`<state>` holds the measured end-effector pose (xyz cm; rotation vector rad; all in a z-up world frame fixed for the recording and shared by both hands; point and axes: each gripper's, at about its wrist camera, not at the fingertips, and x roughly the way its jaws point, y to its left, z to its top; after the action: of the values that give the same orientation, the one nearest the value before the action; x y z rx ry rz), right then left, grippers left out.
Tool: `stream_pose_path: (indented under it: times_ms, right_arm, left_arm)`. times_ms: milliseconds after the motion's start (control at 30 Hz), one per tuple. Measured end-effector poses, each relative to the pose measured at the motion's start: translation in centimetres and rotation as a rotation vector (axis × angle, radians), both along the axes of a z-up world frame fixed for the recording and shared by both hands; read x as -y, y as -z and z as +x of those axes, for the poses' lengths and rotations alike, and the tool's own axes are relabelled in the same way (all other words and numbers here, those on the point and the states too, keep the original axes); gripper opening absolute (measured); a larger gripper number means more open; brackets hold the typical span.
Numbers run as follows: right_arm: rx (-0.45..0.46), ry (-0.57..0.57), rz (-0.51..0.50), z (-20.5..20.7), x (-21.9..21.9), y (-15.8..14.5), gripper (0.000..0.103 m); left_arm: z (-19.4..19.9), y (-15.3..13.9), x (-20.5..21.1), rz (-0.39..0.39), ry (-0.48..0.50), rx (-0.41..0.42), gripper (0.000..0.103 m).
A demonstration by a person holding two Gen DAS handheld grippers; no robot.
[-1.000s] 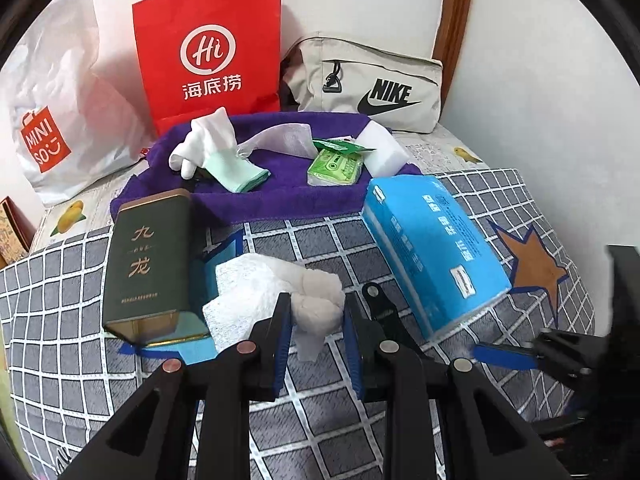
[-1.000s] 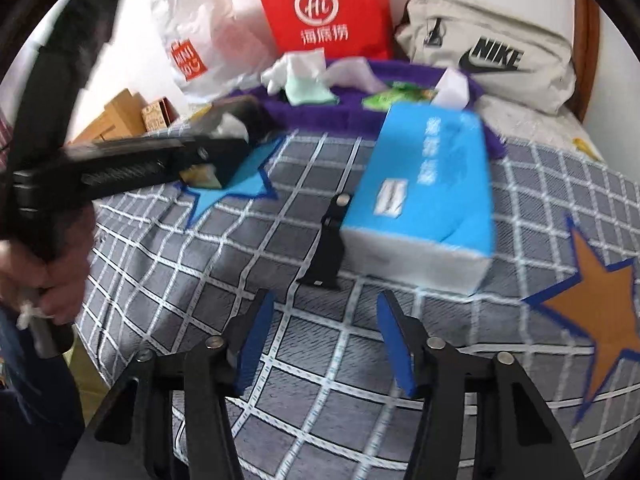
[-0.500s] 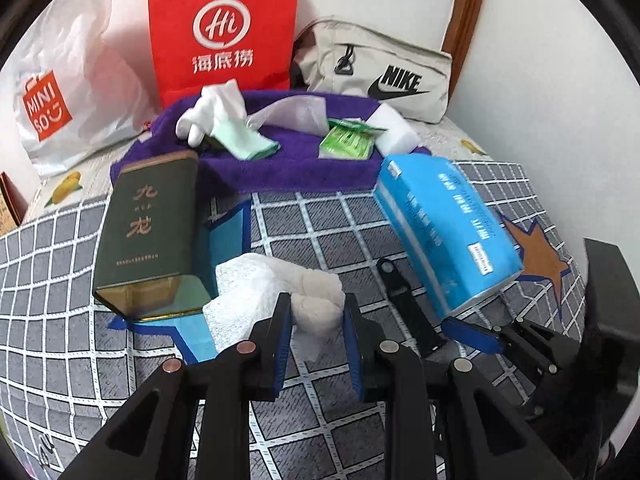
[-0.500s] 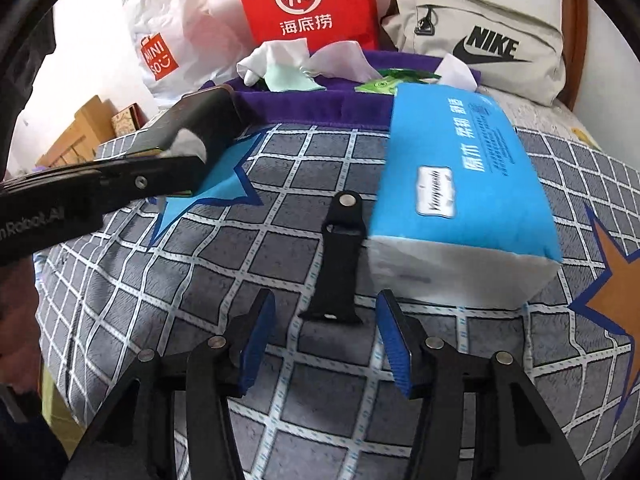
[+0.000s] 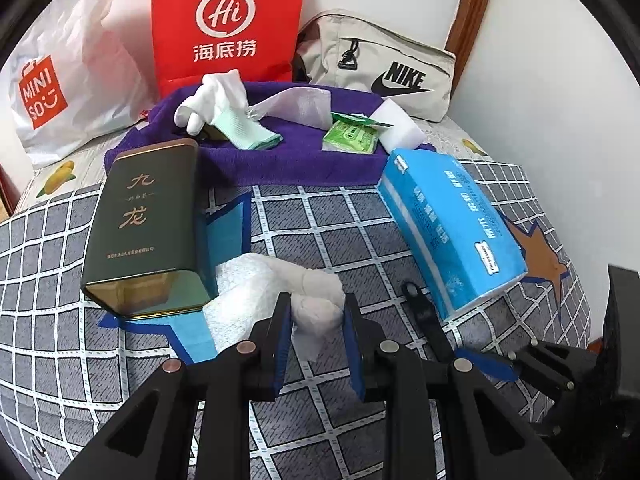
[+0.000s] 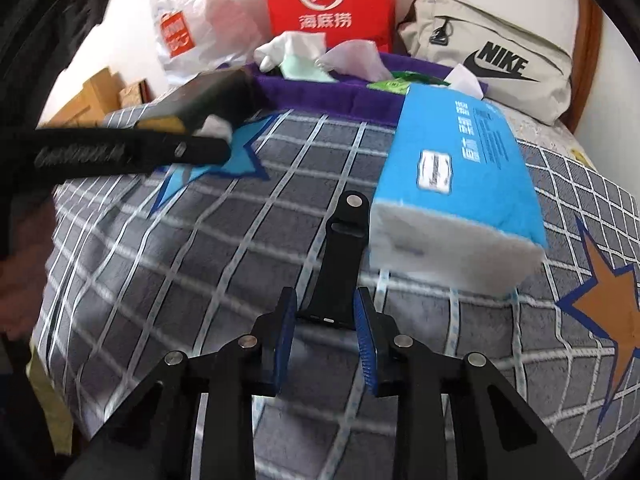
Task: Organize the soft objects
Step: 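Grasp the white tissue wad with the left gripper while the right grasps the blue tissue pack, then carry the tissue wad onto the towel with the left gripper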
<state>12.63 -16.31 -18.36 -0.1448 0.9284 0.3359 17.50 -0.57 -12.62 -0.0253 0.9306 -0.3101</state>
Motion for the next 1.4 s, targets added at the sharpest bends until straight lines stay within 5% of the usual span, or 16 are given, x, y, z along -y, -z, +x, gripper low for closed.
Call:
stream_pose_path:
  times_ms: [433, 533, 1000, 1400]
  right_arm:
    - [0.03, 0.04, 0.052, 1.7, -0.2, 0.1, 0.036]
    - [0.053, 0.039, 0.012, 1.6, -0.2, 0.2, 0.023]
    - [0.055, 0.039, 0.038, 1.5, 0.3, 0.3, 0.021]
    - [0.073, -0.017, 0.077, 0.0, 0.1, -3.7, 0.021]
  left_arm:
    - [-0.1, -0.1, 0.0, 0.009, 0.002, -0.003, 0.024]
    - [-0.1, -0.1, -0.1, 0.008, -0.005, -0.006, 0.024]
    - [-0.4, -0.4, 0.0, -0.012, 0.005, 0.006, 0.024]
    - [-0.9, -3.6, -0.6, -0.01, -0.016, 0.056, 0.024]
